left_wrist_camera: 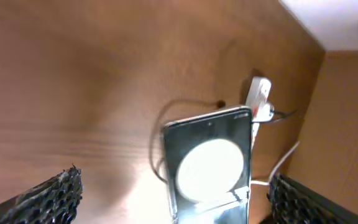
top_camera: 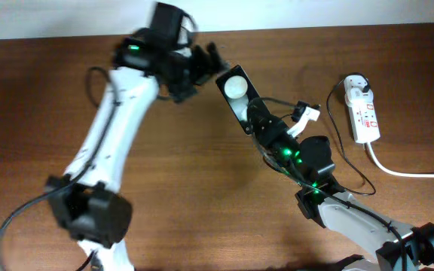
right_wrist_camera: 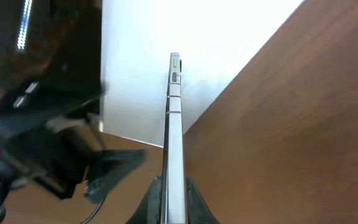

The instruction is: Plug charger to phone and switch on socket

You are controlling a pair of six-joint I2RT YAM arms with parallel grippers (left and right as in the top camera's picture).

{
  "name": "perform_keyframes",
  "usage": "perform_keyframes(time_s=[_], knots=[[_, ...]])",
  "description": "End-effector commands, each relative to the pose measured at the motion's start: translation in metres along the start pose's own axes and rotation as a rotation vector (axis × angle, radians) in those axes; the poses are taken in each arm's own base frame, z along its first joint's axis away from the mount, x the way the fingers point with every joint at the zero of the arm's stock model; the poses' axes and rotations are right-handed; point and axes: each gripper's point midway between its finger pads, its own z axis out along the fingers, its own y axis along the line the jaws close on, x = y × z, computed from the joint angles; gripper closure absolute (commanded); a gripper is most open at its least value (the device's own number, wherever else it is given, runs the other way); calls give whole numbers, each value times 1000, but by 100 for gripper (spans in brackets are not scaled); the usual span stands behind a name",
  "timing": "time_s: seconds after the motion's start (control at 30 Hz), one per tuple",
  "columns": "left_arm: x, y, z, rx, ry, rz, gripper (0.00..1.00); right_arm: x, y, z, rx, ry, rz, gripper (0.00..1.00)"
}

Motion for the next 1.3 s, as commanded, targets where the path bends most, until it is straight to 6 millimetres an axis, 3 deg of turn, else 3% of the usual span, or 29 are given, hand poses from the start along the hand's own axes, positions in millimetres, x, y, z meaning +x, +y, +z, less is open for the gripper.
perform_keyframes(time_s=[0.0,0.13,0.17,0.23,0.27,0.3,0.37,0.43,0.6,0.9,1.27], knots=[[-13,11,-70,5,-97,200,1,0,18,2,-55,29,229,96],[-23,71,-114,-88,-100,100,1,9,21,1,-62,88,331,96],[-22,83,-116,-107,-86,79,1,12,22,1,-63,105,371,96],[-10,93,-85,-73,-7,56,1,18,24,0,-62,146,440,96],[0,85,-58,36,52,63,0,22,23,0,-55,169,465,96],[6,80,-44,106,87,58,0,26,19,-1,-36,184,470,96],[20,74,-23,215,144,65,0,32,10,-1,6,204,482,96],[30,82,-12,211,176,52,2,35,3,-2,37,212,490,96],[18,75,-11,235,125,96,2,37,-22,-3,143,179,515,96],[9,70,-11,250,100,49,1,31,-25,-2,147,144,512,96],[26,56,-2,254,140,83,1,20,-26,-3,140,120,515,96]])
